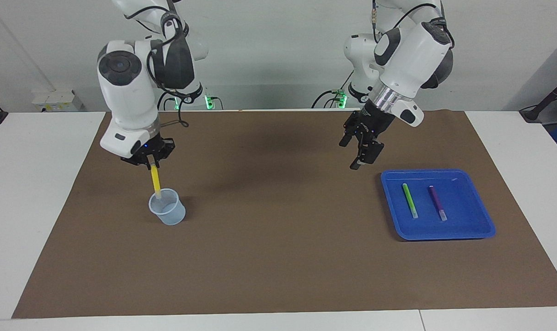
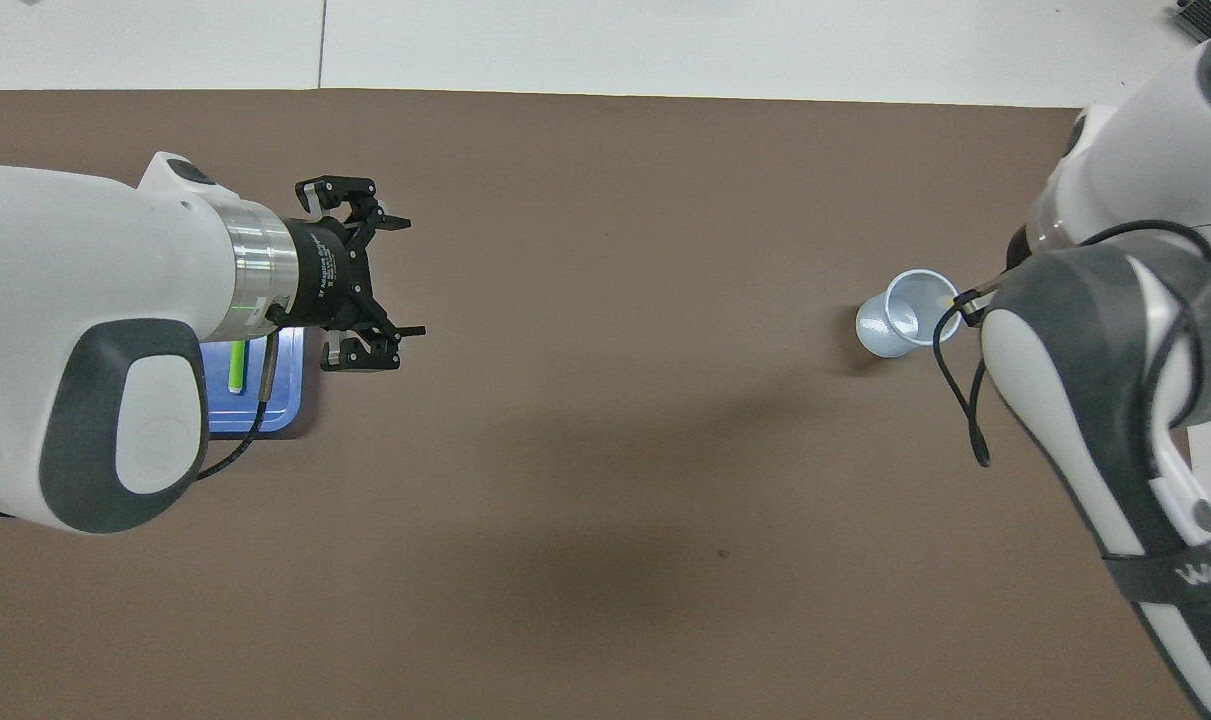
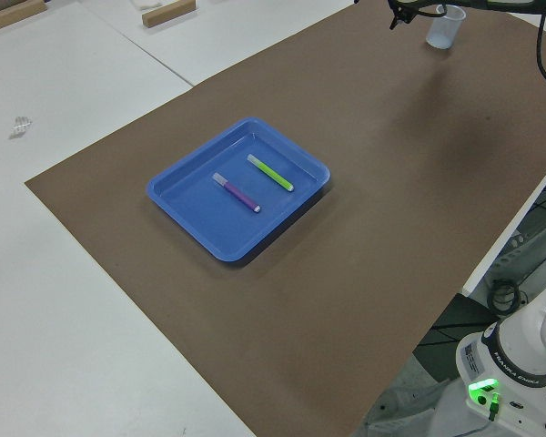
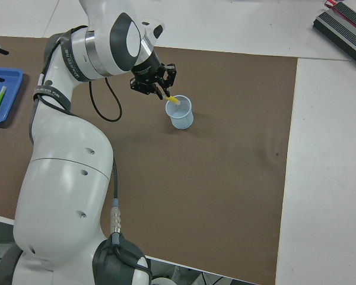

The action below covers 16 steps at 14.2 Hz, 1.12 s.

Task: Right arm passes pens to left for tray arrangement
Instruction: 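Reach the right gripper down into the cup to the yellow pen, then grasp the yellow pen and lift it from the cup with the right gripper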

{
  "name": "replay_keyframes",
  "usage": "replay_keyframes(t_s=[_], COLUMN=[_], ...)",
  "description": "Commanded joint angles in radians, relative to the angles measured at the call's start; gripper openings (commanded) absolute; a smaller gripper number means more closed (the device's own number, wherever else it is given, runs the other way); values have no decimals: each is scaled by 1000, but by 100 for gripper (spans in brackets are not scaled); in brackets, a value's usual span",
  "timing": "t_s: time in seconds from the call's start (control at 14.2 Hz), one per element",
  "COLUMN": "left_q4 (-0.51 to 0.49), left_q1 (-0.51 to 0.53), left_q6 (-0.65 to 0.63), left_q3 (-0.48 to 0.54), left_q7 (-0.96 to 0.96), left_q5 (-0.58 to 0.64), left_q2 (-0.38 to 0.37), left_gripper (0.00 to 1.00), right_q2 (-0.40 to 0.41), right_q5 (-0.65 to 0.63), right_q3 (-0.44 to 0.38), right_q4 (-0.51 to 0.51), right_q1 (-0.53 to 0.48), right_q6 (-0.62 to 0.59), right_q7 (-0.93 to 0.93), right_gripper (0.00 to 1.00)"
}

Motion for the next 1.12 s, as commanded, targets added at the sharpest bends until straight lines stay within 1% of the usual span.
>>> replay_keyframes(t_s=[0.0,0.14,0.28,0.35,0.49,0.63,0.77,0.91,1.05], left_q4=[-36,-33,-22,-14,-16,-17,-4,1,1], left_q1=[-11,-11,-9,-11,-12,-32,-84,-159,-189], left_q6=[17,16,17,17,19,17,25,81,155], left_q3=[8,5,6,6,5,5,5,6,5], left_q7=[-42,-62,-143,-154,-155,-169,-210,-261,-322], left_q5=[-16,-22,-68,-75,-75,-75,-75,-76,-79], left_q2=[-32,-30,-26,-23,-23,-24,-18,-15,-10], left_gripper=[100,100,100,100,100,100,100,100,100], right_q2=[14,12,12,12,12,12,12,3,-3], right_q5=[97,202,354,400,448,552,617,675,715], right_q3=[5,0,3,3,14,14,14,14,14], right_q4=[124,147,147,146,144,132,125,94,69], right_q1=[-25,-30,-57,-54,-39,-10,19,52,87], right_q6=[-114,-165,-159,-149,-113,-69,-24,43,112], right_q7=[-25,34,170,226,362,494,606,732,841], right_gripper=[10,10,10,10,10,10,10,10,10])
